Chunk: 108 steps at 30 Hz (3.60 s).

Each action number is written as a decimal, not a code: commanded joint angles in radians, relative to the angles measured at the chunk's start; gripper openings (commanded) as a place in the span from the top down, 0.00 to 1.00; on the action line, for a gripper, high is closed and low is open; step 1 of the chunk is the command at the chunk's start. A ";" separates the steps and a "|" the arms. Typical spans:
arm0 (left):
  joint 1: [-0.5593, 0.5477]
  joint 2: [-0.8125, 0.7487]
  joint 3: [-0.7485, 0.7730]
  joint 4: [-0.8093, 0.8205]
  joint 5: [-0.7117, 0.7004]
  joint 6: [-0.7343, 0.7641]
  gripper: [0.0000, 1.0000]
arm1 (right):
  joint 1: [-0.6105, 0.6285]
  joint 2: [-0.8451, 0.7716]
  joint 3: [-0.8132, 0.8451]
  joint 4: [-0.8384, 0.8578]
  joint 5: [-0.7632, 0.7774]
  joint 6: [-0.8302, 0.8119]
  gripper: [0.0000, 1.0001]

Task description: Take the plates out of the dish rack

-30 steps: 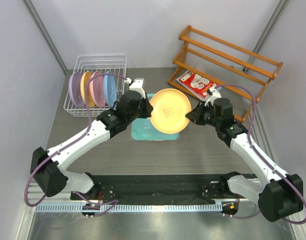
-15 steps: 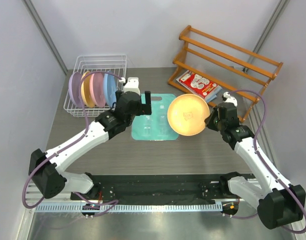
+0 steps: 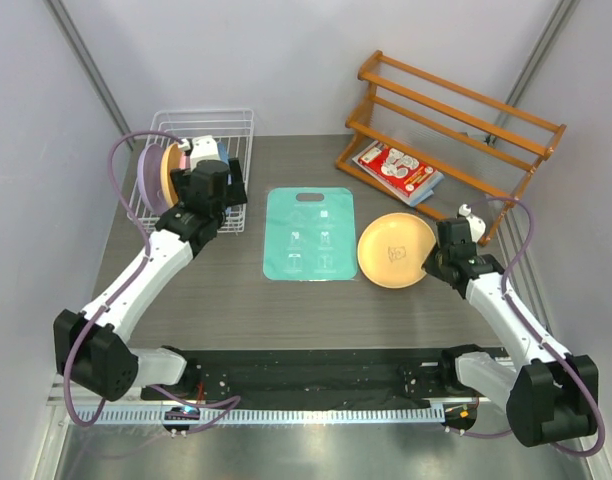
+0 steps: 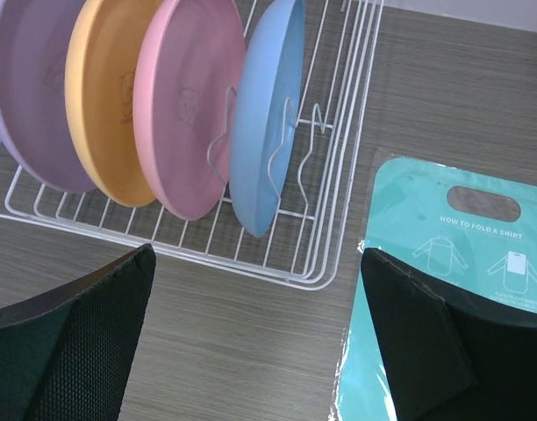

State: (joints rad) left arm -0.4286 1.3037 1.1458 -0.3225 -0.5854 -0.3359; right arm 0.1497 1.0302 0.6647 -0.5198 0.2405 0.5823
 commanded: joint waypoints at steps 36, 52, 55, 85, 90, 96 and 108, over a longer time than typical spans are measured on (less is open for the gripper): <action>0.206 0.256 0.157 0.191 0.105 0.083 0.15 | -0.006 -0.091 0.087 -0.013 0.152 -0.039 0.11; 0.156 0.413 0.193 0.261 -0.097 0.175 0.73 | -0.007 -0.019 0.092 0.027 0.148 -0.062 0.11; 0.146 0.416 0.189 0.269 -0.122 0.190 0.88 | -0.006 -0.013 0.092 0.032 0.154 -0.062 0.11; -0.055 0.310 0.138 0.556 -0.689 0.565 1.00 | -0.004 -0.059 0.101 0.033 0.051 -0.087 0.11; -0.100 0.183 0.161 0.352 -0.660 0.471 1.00 | -0.002 -0.087 0.105 0.044 -0.027 -0.102 0.11; -0.153 0.098 0.227 -0.047 -0.211 0.122 1.00 | 0.014 -0.108 0.105 0.090 -0.213 -0.127 0.11; -0.165 0.045 0.078 -0.004 0.424 -0.210 1.00 | 0.140 -0.073 0.128 0.329 -0.408 -0.072 0.10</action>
State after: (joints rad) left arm -0.5903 1.3556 1.2491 -0.3569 -0.3668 -0.4183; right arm 0.2626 0.9306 0.7467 -0.3256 -0.0761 0.4816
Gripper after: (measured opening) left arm 0.062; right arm 0.895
